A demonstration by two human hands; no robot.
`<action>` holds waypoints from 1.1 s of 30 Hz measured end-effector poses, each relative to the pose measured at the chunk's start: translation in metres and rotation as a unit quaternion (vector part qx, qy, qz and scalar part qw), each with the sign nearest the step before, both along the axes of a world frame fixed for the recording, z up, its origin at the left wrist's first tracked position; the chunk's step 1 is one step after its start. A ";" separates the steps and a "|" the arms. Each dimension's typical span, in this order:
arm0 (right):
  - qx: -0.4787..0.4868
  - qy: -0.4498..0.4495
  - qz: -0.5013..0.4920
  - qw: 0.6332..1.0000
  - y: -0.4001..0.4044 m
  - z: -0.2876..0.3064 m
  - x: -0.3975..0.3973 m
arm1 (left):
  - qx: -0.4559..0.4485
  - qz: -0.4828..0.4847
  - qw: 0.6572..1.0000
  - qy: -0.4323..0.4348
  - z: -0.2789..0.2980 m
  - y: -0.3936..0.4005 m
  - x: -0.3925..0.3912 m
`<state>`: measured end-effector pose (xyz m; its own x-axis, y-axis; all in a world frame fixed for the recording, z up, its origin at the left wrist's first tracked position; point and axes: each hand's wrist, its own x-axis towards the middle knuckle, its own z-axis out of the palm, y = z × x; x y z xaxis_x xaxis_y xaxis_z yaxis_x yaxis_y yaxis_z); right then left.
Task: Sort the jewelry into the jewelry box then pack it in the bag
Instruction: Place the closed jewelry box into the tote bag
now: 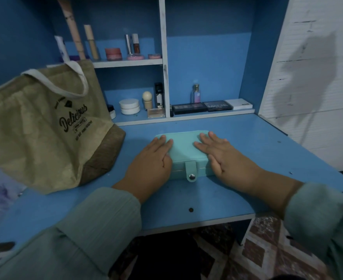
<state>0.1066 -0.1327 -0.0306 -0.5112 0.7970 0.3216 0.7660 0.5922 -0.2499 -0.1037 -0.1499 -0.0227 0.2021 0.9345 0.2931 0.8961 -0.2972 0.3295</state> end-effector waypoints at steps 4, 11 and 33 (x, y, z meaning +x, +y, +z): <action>-0.009 -0.031 0.013 0.999 0.000 0.000 0.003 | -0.040 -0.028 0.999 0.012 0.005 0.000 -0.004; -0.041 0.012 -0.001 0.999 -0.007 0.006 -0.004 | -0.091 -0.046 0.985 0.140 0.011 -0.001 -0.008; 0.028 0.017 -0.050 0.998 -0.015 0.004 -0.023 | -0.069 -0.064 0.988 0.127 0.006 0.002 -0.011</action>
